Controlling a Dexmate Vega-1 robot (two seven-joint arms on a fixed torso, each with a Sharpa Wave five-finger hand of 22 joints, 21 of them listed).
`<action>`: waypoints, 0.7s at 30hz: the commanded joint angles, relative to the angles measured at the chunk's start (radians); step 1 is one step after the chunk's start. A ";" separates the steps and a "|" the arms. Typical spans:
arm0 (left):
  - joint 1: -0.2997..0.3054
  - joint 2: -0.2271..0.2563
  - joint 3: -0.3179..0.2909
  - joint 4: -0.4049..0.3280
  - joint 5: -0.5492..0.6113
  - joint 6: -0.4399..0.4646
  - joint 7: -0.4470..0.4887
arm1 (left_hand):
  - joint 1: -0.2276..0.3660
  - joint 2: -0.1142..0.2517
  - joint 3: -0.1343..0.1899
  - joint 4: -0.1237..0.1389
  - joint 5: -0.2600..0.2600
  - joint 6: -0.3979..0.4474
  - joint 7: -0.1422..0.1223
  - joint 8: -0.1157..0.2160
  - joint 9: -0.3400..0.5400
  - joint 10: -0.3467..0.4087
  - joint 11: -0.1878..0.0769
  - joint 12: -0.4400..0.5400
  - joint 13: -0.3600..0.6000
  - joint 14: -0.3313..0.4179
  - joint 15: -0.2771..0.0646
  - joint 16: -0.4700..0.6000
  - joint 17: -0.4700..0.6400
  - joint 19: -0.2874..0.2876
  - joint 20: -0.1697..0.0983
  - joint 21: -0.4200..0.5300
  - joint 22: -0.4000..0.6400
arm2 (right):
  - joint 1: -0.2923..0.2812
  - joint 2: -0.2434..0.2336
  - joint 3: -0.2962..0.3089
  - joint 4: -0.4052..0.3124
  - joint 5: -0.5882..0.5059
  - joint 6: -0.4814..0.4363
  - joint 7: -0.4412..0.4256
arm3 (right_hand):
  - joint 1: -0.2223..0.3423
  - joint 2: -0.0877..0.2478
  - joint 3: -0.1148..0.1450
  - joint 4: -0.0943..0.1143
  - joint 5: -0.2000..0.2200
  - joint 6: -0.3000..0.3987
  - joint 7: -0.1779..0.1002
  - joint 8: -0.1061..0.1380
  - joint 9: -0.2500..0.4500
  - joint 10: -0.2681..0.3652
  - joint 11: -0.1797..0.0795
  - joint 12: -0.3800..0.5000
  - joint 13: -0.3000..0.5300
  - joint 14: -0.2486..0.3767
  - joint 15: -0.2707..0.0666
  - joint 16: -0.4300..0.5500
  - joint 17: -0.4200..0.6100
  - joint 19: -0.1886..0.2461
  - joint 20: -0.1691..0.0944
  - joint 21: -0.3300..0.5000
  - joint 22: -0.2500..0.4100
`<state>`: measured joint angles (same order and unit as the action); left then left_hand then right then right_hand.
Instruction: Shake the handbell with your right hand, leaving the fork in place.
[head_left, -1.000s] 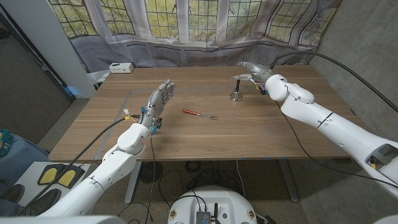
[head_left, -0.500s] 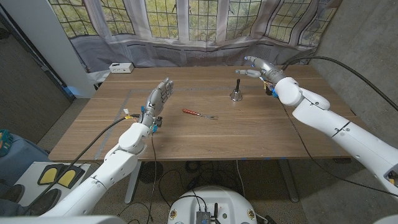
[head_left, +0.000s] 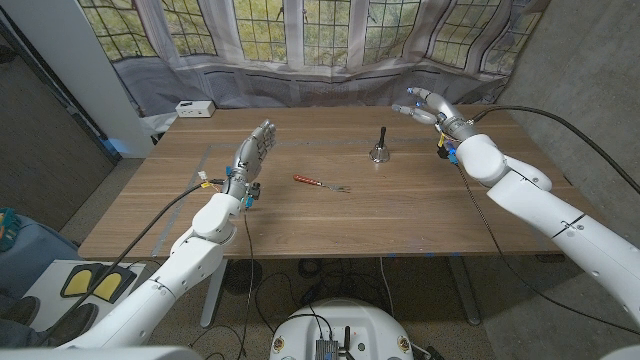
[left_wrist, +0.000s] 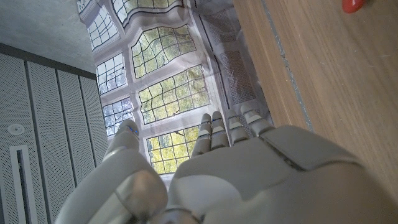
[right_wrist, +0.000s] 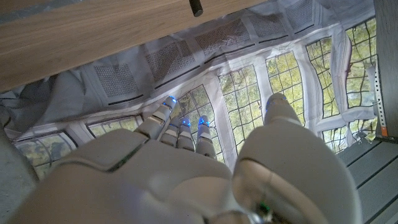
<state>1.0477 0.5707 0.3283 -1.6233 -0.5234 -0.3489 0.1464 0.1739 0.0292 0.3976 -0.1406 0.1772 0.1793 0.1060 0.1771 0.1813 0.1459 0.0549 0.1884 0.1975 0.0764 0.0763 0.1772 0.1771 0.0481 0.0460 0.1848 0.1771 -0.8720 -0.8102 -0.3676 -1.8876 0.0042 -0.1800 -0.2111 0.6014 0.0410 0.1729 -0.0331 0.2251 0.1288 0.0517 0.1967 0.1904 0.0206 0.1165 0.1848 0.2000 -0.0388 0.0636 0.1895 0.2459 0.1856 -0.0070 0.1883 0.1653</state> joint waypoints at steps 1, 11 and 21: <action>-0.036 -0.005 0.001 0.038 0.007 -0.003 -0.008 | 0.006 -0.006 0.002 0.001 -0.003 -0.014 -0.003 -0.002 0.001 -0.016 0.001 -0.002 0.001 -0.024 0.001 -0.006 0.002 -0.016 0.001 -0.002 0.002 | -0.071 0.028 0.067 0.076 0.145 0.177 -0.032 | -0.008 0.000 0.002 -0.003 -0.004 0.001 -0.003 0.003 0.002 -0.010 0.003 0.002 -0.001 -0.011 0.006 0.000 0.000 -0.005 0.002 -0.002 0.004; -0.044 -0.005 -0.004 0.048 0.013 -0.013 -0.007 | 0.000 -0.013 -0.004 0.003 -0.003 -0.019 -0.005 0.000 0.000 -0.023 0.005 0.000 0.001 -0.035 0.005 -0.004 0.003 -0.028 -0.002 -0.002 0.003 | -0.106 0.113 0.086 0.168 0.297 0.339 -0.016 | -0.076 -0.013 -0.025 0.017 -0.013 -0.039 0.018 -0.009 -0.001 0.048 0.001 0.025 -0.006 0.032 0.001 0.021 -0.006 0.024 -0.011 0.008 0.005; -0.042 -0.022 -0.007 0.090 -0.057 -0.031 -0.061 | -0.007 -0.018 -0.009 0.005 -0.003 -0.015 0.000 0.005 0.000 -0.024 0.015 0.005 0.000 -0.034 0.007 0.001 0.002 -0.027 -0.012 0.003 0.003 | -0.104 0.205 0.092 0.295 0.566 0.467 0.165 | -0.192 -0.050 -0.080 0.056 -0.007 0.051 0.030 0.017 -0.003 0.043 0.012 0.017 -0.010 0.006 -0.001 0.014 -0.012 -0.019 -0.015 -0.002 0.006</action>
<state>1.0094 0.5559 0.3234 -1.5643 -0.5291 -0.3710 0.1300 0.1659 0.0211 0.3905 -0.1335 0.1732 0.1620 0.1017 0.1771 0.1815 0.1213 0.0660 0.1884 0.1952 0.0497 0.0818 0.1729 0.1771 0.0250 0.0340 0.1849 0.1771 -0.9649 -0.7037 -0.2903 -1.7245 0.3330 0.1527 -0.1798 0.4215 -0.0093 0.0968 0.0210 0.2176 0.1694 0.0814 0.2076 0.1859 0.0588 0.1219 0.2034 0.1905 -0.0300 0.0615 0.2011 0.2320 0.1676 -0.0214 0.1843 0.1703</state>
